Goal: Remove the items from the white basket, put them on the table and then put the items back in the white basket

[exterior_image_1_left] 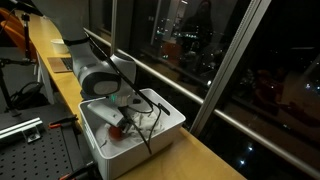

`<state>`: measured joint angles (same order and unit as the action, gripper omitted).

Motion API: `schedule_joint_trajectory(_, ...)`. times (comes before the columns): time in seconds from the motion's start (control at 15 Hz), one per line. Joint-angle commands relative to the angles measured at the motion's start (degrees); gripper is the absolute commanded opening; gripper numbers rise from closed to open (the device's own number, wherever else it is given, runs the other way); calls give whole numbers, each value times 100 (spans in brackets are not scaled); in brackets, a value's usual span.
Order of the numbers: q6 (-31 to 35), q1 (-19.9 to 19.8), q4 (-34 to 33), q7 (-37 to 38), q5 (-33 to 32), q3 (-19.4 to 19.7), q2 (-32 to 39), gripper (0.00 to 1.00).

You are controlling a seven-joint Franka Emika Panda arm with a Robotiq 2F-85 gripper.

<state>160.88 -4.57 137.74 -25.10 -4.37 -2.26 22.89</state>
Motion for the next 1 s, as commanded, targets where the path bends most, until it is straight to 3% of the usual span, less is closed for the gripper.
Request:
schedule_joint_trajectory(0.0,-187,-28,62,172,-224,72,-448,28)
schedule_joint_trajectory(0.27,-603,87,222,368,-543,309,-1580,2)
schedule_joint_trajectory(0.4,-892,213,95,557,-856,326,-2065,5)
schedule_joint_trajectory(0.6,-1629,496,-293,800,-1200,44,-2579,4)
schedule_joint_trajectory(0.93,-2743,1336,-1250,810,-1024,-733,-2416,4)
